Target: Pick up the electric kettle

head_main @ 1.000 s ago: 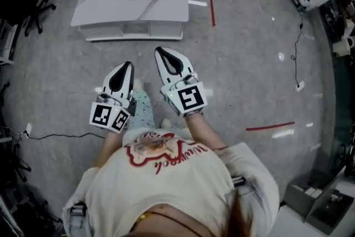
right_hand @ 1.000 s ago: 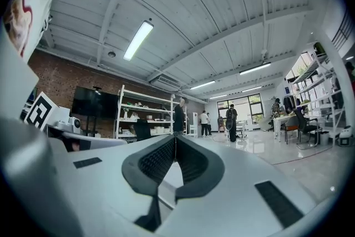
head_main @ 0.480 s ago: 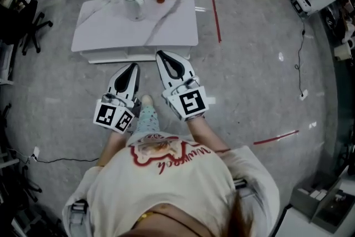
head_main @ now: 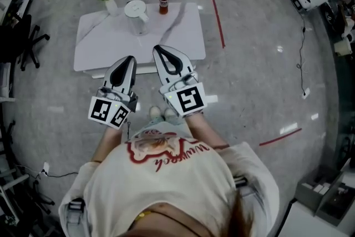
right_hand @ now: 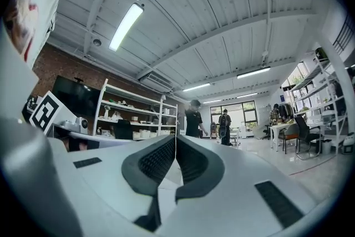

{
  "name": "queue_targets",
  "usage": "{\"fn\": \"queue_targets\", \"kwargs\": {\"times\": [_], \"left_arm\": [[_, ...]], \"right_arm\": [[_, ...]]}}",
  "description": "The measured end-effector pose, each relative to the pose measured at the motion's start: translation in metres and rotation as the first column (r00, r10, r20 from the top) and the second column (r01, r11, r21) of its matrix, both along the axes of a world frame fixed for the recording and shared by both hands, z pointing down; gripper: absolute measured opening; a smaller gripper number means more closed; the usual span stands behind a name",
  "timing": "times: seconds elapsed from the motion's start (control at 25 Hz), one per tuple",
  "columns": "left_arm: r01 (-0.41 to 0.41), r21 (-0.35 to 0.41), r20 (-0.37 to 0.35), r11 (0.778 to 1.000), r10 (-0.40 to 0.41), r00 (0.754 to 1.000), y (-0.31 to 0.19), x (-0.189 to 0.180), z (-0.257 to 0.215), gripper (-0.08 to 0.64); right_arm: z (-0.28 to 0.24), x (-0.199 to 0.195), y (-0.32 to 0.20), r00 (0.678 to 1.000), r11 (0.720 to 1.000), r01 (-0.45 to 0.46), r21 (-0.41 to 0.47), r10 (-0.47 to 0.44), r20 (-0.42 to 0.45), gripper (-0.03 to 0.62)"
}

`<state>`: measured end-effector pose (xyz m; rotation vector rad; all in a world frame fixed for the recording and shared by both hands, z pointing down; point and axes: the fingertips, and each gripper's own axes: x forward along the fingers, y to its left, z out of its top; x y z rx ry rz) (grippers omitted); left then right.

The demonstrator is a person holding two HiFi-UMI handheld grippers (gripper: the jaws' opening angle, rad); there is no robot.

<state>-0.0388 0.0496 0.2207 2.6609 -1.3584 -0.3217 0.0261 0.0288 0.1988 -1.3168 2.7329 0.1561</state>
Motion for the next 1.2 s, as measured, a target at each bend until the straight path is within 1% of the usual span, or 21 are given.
{"fn": "queue_targets", "kwargs": {"times": [0.12, 0.2, 0.32, 0.4, 0.6, 0.76, 0.96, 1.12, 1.2], "left_arm": [[0.0, -0.005, 0.004, 1.0, 0.0, 1.0, -0.016, -0.005, 0.002, 0.014], [0.002, -0.012, -0.008, 1.0, -0.002, 1.0, -0.023, -0.009, 0.004, 0.012], [0.008, -0.012, -0.022, 1.0, -0.008, 1.0, -0.035, -0.017, 0.007, 0.014], [0.008, -0.017, -0.026, 1.0, -0.008, 1.0, -0.043, -0.022, 0.01, 0.014], [0.006, -0.031, -0.03, 0.999, -0.007, 1.0, -0.054, -0.025, 0.017, 0.014], [0.014, -0.042, -0.033, 0.999, -0.015, 0.999, -0.075, -0.026, 0.023, 0.014], [0.037, -0.03, -0.027, 0.999, -0.038, 0.999, -0.118, -0.033, 0.028, 0.014], [0.055, -0.02, -0.012, 0.998, -0.055, 0.998, -0.174, -0.039, 0.03, 0.014], [0.069, 0.006, -0.017, 0.998, -0.069, 0.997, -0.206, -0.041, 0.025, 0.014]], "right_arm": [[0.006, -0.006, -0.019, 1.0, 1.0, 0.005, -0.022, -0.005, 0.004, 0.015], [0.009, -0.009, -0.027, 1.0, 1.0, 0.002, -0.03, -0.002, 0.013, 0.015], [0.011, -0.013, -0.039, 1.0, 1.0, -0.01, -0.023, 0.01, 0.004, 0.015], [0.012, -0.016, -0.044, 1.0, 1.0, -0.022, -0.019, 0.022, 0.015, 0.015], [0.019, -0.013, -0.052, 0.999, 0.998, -0.046, -0.038, 0.046, 0.017, 0.015], [0.028, -0.009, -0.073, 0.998, 0.997, -0.054, -0.059, 0.055, 0.02, 0.015], [0.035, -0.016, -0.119, 0.999, 0.998, -0.033, -0.05, 0.034, 0.028, 0.015], [0.034, -0.026, -0.175, 1.0, 0.999, -0.011, -0.032, 0.012, 0.019, 0.015], [0.032, -0.026, -0.209, 1.0, 1.0, -0.011, -0.027, 0.011, 0.009, 0.015]]}}
